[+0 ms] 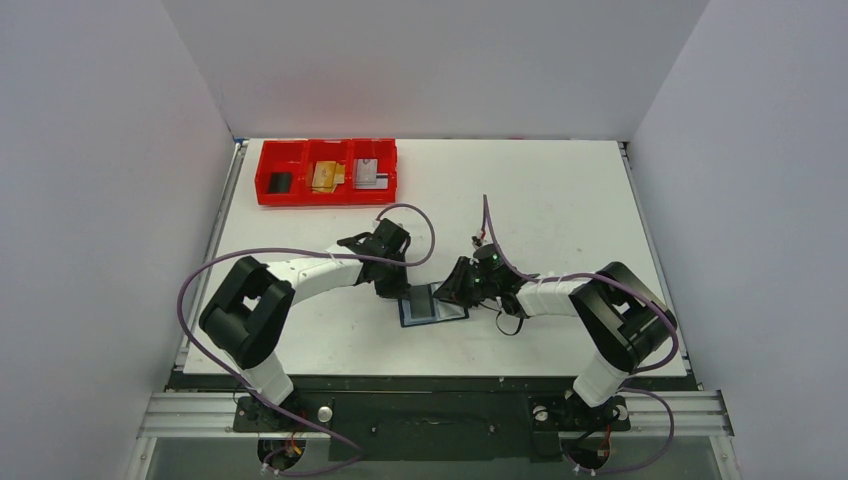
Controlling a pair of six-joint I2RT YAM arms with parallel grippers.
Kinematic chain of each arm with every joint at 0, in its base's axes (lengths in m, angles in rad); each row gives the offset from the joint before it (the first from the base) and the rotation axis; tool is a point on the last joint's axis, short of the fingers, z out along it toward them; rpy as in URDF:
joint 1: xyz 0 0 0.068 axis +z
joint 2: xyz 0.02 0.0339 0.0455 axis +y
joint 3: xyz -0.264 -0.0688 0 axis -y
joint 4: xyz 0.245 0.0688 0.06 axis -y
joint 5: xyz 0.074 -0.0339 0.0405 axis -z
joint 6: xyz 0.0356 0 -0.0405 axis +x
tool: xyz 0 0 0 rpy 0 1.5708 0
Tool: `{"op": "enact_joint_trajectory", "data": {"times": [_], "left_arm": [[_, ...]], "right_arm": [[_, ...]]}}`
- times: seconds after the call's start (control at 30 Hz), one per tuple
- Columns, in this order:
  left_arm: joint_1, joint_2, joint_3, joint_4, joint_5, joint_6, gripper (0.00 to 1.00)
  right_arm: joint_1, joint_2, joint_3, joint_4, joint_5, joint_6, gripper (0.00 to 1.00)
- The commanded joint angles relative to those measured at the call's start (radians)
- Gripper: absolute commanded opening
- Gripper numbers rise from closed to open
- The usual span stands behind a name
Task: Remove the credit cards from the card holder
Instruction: Remove the credit card from the card holder.
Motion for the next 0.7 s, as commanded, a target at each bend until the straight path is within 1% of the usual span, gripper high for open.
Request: {"op": "enact_joint_trajectory", "data": {"times": [0.0, 0.1, 0.47, 0.53, 0.67], "left_arm": [[-0.011, 0.033, -0.001, 0.000, -0.013, -0.001, 0.00], [-0.016, 0.035, 0.000, 0.002, -0.012, -0.003, 0.00], [-0.028, 0.042, -0.001, 0.008, -0.011, -0.010, 0.00], [-0.029, 0.042, -0.002, 0.008, -0.011, -0.012, 0.00], [-0.027, 0.048, -0.005, 0.005, -0.016, -0.009, 0.00]], "right_arm": [[0.021, -0.020, 0.020, 0.030, -0.017, -0.018, 0.19], [0.036, 0.005, 0.042, 0.020, -0.022, -0.024, 0.17], [0.045, 0.028, 0.048, 0.033, -0.037, -0.022, 0.14], [0.045, 0.031, 0.048, 0.035, -0.038, -0.021, 0.13], [0.043, 0.026, 0.047, 0.027, -0.034, -0.026, 0.05]]}}
